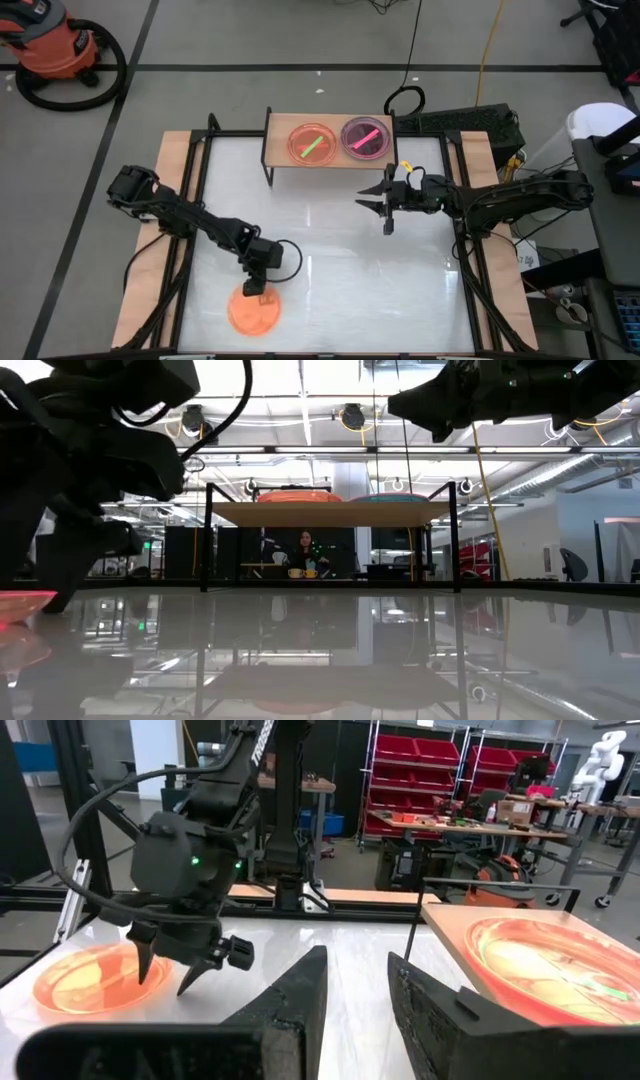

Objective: Place and stack plates onto a shelf
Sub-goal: Stack the orange plate on the green plate on the shelf, then return to Home Position

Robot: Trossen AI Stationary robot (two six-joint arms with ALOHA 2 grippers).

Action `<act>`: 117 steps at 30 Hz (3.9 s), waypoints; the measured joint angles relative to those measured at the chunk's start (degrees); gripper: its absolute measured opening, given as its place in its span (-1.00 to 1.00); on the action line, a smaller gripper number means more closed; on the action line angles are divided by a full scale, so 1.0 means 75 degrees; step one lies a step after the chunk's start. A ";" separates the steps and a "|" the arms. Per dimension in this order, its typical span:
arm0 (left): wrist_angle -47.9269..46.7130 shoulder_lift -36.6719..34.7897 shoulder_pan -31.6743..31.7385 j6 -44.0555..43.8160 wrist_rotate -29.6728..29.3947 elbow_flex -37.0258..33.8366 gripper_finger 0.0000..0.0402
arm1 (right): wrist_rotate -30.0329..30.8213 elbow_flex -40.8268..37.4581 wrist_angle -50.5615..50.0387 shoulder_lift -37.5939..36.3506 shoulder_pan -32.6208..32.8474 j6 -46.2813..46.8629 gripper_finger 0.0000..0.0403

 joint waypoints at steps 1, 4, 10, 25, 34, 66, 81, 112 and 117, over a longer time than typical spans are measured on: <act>0.0001 0.0000 -0.0068 -0.0004 -0.0024 0.0001 0.15 | 0.0000 0.0000 -0.0024 0.0001 0.0000 0.0001 -0.55; 0.0055 0.0000 -0.0202 -0.0024 -0.0141 0.0001 0.15 | 0.0000 0.0000 -0.0106 -0.0002 0.0000 0.0001 -0.55; 0.0046 0.0000 -0.0298 -0.0007 -0.0554 0.0001 0.02 | 0.0000 0.0000 -0.0113 -0.0001 0.0000 0.0001 -0.55; -0.0889 -0.0074 0.0083 0.1145 -0.0240 0.0695 -0.97 | -0.0032 0.0000 0.0142 -0.0088 0.0028 0.0004 -0.55; -0.3641 -0.0268 0.0999 0.3088 -0.3001 0.3399 -0.98 | -0.0044 0.0003 0.0152 -0.0956 0.0434 -0.0064 -0.55; -0.2344 0.0038 0.8110 0.2722 -0.1343 0.5995 -0.99 | -0.0029 0.0003 -0.0366 -0.1354 0.0641 -0.0404 -0.55; -0.2419 0.0845 0.7935 0.2952 -0.1412 0.5993 -0.94 | 0.0029 0.0003 -0.0560 -0.1348 0.0641 -0.0404 -0.55; -0.2902 -0.2514 0.6393 0.4993 -0.1691 0.5993 -0.57 | 0.2005 -0.0416 -0.4049 -0.3663 0.0638 0.0138 -0.55; -0.2324 -0.3526 0.5786 0.5014 -0.1682 0.5015 -0.60 | 0.2285 -0.1311 -0.3424 -0.4493 0.0638 -0.0213 -0.55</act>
